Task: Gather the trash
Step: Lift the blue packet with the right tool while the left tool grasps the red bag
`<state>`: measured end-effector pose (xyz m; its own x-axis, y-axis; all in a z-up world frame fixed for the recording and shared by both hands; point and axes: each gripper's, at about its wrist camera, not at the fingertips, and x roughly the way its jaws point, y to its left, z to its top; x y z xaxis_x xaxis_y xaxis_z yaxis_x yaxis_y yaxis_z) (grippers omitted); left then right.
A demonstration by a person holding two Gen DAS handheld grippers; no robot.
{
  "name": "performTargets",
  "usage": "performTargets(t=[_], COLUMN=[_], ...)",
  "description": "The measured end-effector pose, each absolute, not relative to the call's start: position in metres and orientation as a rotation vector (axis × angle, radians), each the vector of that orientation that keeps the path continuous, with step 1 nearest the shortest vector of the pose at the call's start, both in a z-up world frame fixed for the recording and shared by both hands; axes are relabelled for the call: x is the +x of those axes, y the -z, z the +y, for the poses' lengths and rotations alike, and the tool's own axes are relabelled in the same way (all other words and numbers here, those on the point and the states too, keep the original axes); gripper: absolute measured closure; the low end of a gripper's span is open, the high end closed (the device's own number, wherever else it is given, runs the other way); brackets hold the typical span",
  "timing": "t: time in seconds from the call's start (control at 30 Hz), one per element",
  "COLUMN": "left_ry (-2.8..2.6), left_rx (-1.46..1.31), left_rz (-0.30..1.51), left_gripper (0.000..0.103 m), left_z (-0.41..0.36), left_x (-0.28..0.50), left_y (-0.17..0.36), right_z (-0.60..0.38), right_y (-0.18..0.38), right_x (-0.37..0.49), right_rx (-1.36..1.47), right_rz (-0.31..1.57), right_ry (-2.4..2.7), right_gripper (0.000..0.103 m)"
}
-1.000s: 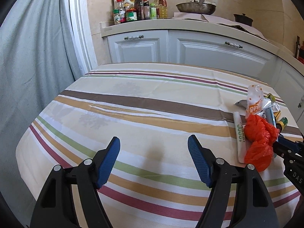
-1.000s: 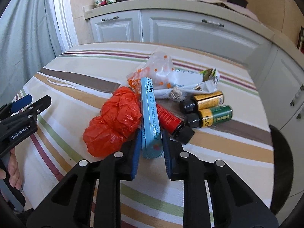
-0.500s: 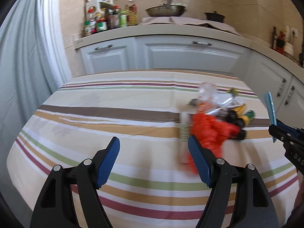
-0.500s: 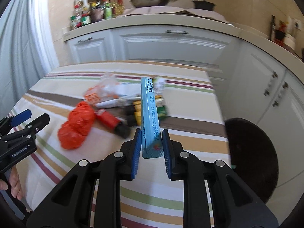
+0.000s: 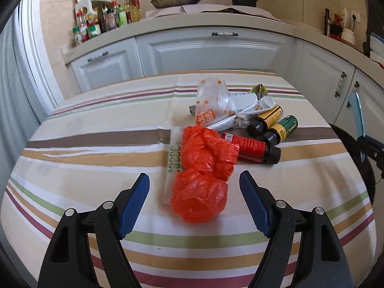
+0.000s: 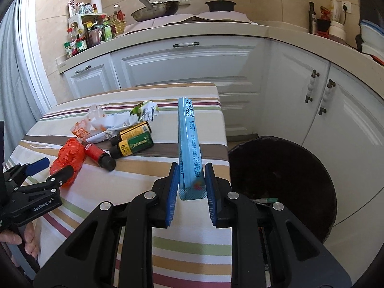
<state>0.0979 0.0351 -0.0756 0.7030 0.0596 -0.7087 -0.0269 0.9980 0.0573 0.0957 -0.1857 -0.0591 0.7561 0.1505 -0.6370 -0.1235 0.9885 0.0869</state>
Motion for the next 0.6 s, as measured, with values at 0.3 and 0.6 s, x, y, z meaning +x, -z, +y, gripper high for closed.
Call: performTargets(t=[0.3,0.6], left_ry=[-0.025,-0.016], left_rx=[0.045,0.038], left_rz=[0.808,0.74], left_gripper=[0.078,0.082], left_z=[0.032,0.026], left_x=[0.096,0.08], left_y=[0.079,0.063], right_z=[-0.192,-0.198], right_y=[0.06,0.055], right_x=[0.093,0.086], right_rx=[0.055,0.057], right_rz=[0.69,0.667], right_ry=[-0.141,-0.132], right_gripper=[0.081,0.081])
